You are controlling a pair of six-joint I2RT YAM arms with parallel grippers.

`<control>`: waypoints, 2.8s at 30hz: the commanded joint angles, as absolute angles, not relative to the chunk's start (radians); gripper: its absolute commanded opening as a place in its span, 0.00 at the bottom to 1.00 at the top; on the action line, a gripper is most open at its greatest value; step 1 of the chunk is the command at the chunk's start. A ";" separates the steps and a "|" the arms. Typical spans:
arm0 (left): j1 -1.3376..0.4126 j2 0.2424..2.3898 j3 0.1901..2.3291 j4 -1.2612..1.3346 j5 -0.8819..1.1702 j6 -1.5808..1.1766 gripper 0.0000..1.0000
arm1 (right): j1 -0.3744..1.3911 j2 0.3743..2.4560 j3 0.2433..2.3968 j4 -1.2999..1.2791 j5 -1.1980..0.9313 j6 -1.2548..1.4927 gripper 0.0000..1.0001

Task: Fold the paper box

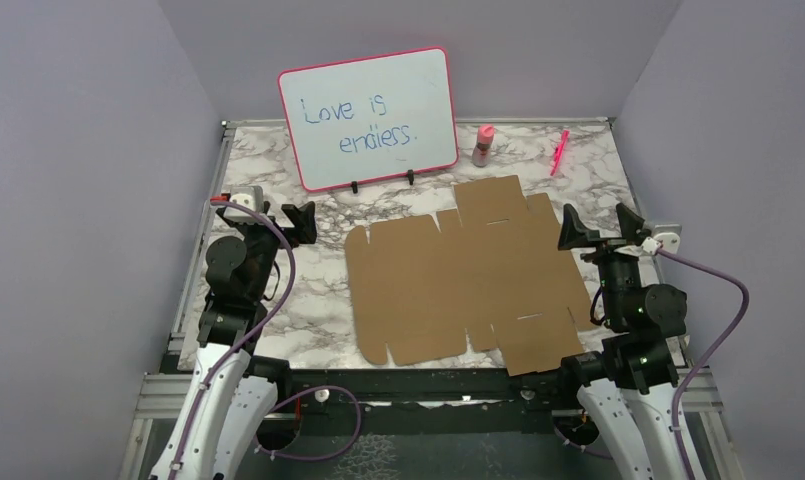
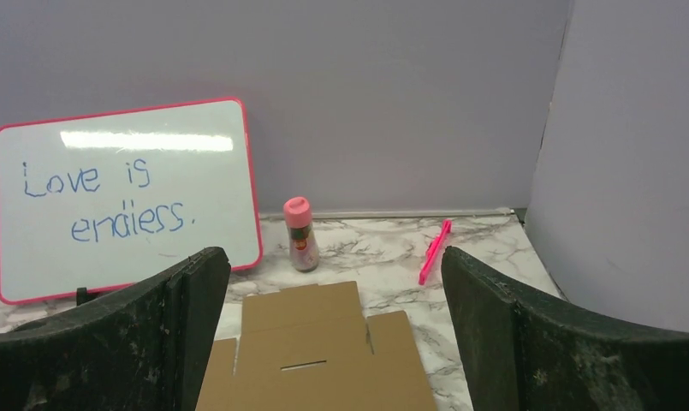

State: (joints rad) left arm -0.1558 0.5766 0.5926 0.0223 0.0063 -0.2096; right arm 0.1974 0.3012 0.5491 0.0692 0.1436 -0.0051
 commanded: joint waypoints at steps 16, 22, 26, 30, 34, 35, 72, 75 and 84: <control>-0.138 0.787 0.692 0.052 0.321 -0.266 0.99 | 0.206 0.313 0.544 0.054 0.229 -0.003 1.00; -0.143 0.921 0.620 0.211 0.396 -0.435 0.99 | 0.206 0.310 0.553 0.035 0.206 0.038 1.00; -0.158 0.994 0.632 0.270 0.367 -0.467 0.99 | 0.206 0.318 0.559 0.022 0.187 0.051 1.00; -0.225 1.088 0.687 0.283 0.292 -0.426 0.99 | 0.206 0.335 0.566 0.013 0.154 0.063 1.00; -0.317 1.216 0.724 0.349 0.216 -0.385 0.99 | 0.211 0.353 0.566 0.009 0.129 0.066 1.00; -0.338 1.252 0.737 0.366 0.215 -0.376 0.99 | 0.216 0.357 0.566 0.011 0.125 0.063 1.00; -0.390 1.555 0.741 0.230 0.231 -0.335 0.99 | 0.245 0.827 0.470 0.021 0.043 0.445 1.00; -0.390 1.543 0.698 0.254 0.225 -0.351 0.99 | 0.244 0.936 0.445 0.099 0.021 0.469 1.00; -0.391 1.525 0.640 0.249 0.253 -0.381 0.99 | 0.245 1.233 0.462 0.222 -0.036 0.487 1.00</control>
